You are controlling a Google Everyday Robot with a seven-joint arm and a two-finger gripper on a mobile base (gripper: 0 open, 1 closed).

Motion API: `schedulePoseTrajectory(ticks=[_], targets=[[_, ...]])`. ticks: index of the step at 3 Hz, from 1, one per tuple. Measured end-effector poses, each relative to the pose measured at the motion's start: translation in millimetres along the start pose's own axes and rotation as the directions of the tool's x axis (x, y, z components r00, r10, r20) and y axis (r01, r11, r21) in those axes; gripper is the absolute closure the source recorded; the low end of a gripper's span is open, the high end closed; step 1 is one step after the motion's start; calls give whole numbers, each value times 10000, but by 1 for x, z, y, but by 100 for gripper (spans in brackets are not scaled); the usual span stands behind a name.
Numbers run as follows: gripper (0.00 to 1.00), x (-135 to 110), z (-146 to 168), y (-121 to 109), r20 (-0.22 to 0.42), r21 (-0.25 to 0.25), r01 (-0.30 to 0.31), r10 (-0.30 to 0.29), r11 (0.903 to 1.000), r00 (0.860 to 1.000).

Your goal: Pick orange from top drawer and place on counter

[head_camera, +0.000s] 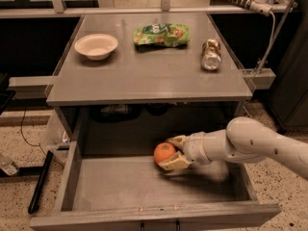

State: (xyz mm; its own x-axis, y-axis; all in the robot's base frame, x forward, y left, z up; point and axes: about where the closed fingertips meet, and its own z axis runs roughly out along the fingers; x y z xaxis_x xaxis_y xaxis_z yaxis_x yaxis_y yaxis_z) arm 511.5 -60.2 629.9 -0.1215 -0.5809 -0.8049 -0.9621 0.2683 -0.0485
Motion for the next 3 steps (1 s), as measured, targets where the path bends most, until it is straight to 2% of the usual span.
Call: schedulePoseTrajectory(ticks=[1,2,3], targets=[[100,-11,-10,6,28,-146,71,-70,9999,10000],[100,-49,-32,13,30,-103,702,-701,9975,9975],[100,-100,-65,12,-117,276,1694,-1691,9852,9855]])
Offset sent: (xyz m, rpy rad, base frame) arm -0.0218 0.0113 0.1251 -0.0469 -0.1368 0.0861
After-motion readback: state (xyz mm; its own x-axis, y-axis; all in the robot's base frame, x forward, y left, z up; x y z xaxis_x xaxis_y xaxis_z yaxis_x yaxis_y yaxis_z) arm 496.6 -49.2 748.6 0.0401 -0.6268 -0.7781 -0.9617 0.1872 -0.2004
